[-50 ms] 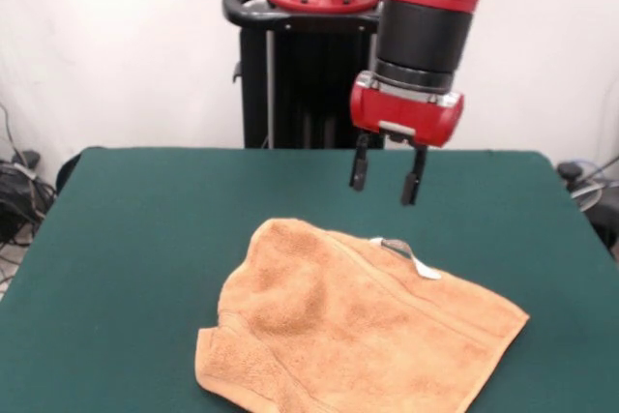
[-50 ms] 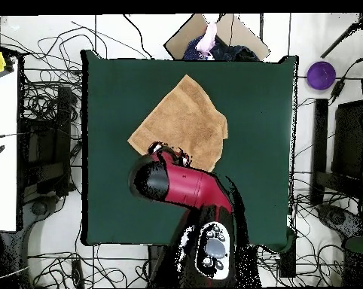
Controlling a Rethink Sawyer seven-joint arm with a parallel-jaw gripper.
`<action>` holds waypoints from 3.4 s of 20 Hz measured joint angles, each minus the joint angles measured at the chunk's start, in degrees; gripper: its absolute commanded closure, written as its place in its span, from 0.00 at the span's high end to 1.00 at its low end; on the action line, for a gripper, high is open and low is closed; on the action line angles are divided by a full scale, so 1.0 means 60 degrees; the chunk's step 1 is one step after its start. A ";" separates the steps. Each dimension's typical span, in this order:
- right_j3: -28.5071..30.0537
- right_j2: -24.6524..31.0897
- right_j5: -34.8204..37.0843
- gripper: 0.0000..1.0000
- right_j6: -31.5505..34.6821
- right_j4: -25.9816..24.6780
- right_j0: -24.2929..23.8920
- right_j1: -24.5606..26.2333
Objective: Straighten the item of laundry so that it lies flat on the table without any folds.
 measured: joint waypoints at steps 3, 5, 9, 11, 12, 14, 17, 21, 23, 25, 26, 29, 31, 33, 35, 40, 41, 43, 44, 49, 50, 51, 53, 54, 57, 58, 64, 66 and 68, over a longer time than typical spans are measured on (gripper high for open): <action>0.0133 0.0016 -0.0066 1.00 0.0000 0.0000 0.0008 -0.0051; 0.0172 0.0107 -0.0066 1.00 0.0000 -0.0069 -0.0024 -0.0129; 0.0131 0.0626 -0.0064 1.00 -0.0032 -0.0645 -0.0361 -0.0202; 0.0082 0.1082 -0.0049 1.00 -0.0093 -0.1126 -0.0670 -0.0220; 0.0039 0.1646 0.0053 1.00 -0.0199 -0.1607 -0.1066 -0.0239; 0.0009 0.2138 0.0207 1.00 -0.0364 -0.1962 -0.1415 -0.0249; -0.0161 0.3615 0.0890 1.00 -0.1279 -0.3024 -0.2442 -0.0191; -0.0464 0.4994 0.1983 1.00 -0.2942 -0.3928 -0.3306 0.0036; -0.0631 0.5446 0.2481 1.00 -0.3834 -0.4258 -0.3516 0.0143; -0.0851 0.5921 0.3099 1.00 -0.5107 -0.4571 -0.3617 0.0218; -0.0921 0.6042 0.3254 1.00 -0.5524 -0.4621 -0.3594 0.0202; -0.1055 0.6280 0.3490 1.00 -0.6252 -0.4703 -0.3548 0.0148; -0.1175 0.6503 0.3577 1.00 -0.6674 -0.4726 -0.3534 0.0087; -0.1261 0.6737 0.3621 1.00 -0.6909 -0.4732 -0.3570 0.0068; -0.1320 0.7055 0.3631 1.00 -0.7113 -0.4738 -0.3684 0.0082; -0.1302 0.7527 0.3631 1.00 -0.7173 -0.4750 -0.4151 0.0196; -0.1301 0.7551 0.3631 1.00 -0.7173 -0.4767 -0.4258 0.0225; -0.1296 0.7552 0.3633 1.00 -0.7173 -0.4822 -0.4417 0.0263; -0.1287 0.7549 0.3633 1.00 -0.7173 -0.4915 -0.4608 0.0313; -0.1290 0.7505 0.3631 1.00 -0.7173 -0.5512 -0.5112 0.0420; -0.1290 0.7489 0.3631 1.00 -0.7173 -0.5566 -0.5136 0.0426; -0.1290 0.7435 0.3633 1.00 -0.7173 -0.5699 -0.5179 0.0442; -0.1291 0.7326 0.3633 1.00 -0.7173 -0.5985 -0.5199 0.0492; -0.1291 0.7289 0.3633 1.00 -0.7173 -0.6089 -0.5188 0.0523; -0.1291 0.7092 0.3631 1.00 -0.7173 -0.6459 -0.5042 0.0645; -0.1294 0.6912 0.3631 1.00 -0.7173 -0.6679 -0.4863 0.0713; -0.1387 0.6357 0.3631 1.00 -0.7173 -0.7275 -0.4107 0.0937; -0.1442 0.6175 0.3631 1.00 -0.7173 -0.7417 -0.3822 0.1038; -0.1500 0.6071 0.3629 1.00 -0.7173 -0.7531 -0.3593 0.1172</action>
